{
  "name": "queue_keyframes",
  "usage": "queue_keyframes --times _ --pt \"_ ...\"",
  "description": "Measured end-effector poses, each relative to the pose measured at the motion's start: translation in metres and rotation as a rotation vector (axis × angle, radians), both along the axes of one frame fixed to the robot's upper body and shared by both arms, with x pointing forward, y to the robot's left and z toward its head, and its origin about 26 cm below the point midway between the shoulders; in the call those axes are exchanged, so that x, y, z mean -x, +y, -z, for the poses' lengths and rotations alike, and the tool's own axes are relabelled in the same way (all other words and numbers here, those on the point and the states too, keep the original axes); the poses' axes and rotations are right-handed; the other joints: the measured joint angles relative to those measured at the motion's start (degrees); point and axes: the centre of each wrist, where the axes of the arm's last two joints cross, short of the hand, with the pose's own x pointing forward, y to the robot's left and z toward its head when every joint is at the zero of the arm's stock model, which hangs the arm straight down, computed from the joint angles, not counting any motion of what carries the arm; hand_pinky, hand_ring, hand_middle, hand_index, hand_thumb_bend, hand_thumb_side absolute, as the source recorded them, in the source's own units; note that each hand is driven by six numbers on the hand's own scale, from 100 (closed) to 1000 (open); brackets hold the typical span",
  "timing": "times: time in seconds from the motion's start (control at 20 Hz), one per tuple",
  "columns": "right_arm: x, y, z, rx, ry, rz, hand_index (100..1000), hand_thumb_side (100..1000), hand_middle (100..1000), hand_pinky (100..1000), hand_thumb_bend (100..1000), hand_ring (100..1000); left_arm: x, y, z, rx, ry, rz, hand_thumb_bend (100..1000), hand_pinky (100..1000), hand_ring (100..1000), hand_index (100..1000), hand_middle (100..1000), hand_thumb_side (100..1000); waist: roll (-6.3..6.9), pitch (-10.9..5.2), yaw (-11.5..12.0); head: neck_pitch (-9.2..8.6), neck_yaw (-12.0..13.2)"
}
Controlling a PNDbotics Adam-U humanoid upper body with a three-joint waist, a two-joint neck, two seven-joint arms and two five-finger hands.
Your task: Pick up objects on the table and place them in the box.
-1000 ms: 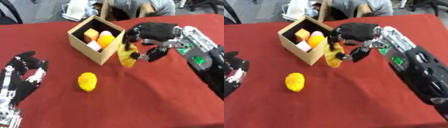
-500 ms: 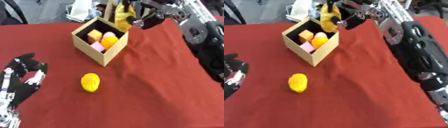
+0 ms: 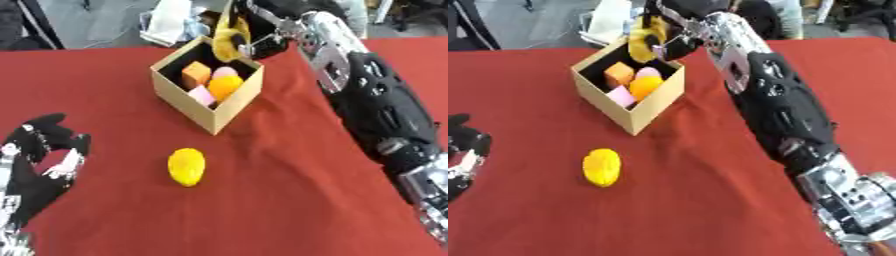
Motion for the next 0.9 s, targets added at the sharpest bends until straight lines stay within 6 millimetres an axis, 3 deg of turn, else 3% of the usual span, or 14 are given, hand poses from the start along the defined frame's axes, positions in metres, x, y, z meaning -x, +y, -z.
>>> queue_keyframes --times 0.1,0.2,0.7,0.75,0.8,0.9 --pt "-0.005 0.001 0.010 0.017 0.000 0.000 883 445 772 774 290 792 0.000 0.000 0.000 0.000 0.001 0.001 428 663 561 763 543 359 0.00 0.00 -0.3 0.00 0.0" --pt "-0.007 0.001 0.018 0.032 -0.012 -0.008 891 471 772 774 301 791 0.000 -0.001 0.000 0.000 0.001 0.003 428 663 561 763 543 359 0.00 0.00 -0.7 0.00 0.0" --pt "0.004 0.014 0.014 0.091 -0.113 -0.199 876 388 762 774 245 785 0.000 0.002 0.000 0.004 -0.006 -0.014 427 663 560 763 543 354 -0.02 0.00 -2.9 0.01 1.4" --pt "0.007 0.015 0.015 0.107 -0.111 -0.231 877 409 760 774 457 786 0.000 0.003 -0.001 0.005 -0.007 -0.022 427 663 560 763 543 354 -0.02 0.00 -3.1 0.01 1.6" --pt "0.011 0.017 0.016 0.125 -0.106 -0.265 875 400 762 774 235 786 0.000 0.005 -0.001 0.006 -0.009 -0.032 427 663 560 763 543 353 -0.02 0.00 -3.3 0.02 1.8" --pt "0.020 0.023 0.021 0.165 -0.089 -0.341 874 419 761 774 220 787 0.000 0.007 -0.001 0.009 -0.013 -0.047 428 663 560 763 543 353 -0.03 0.00 -3.7 0.02 2.1"
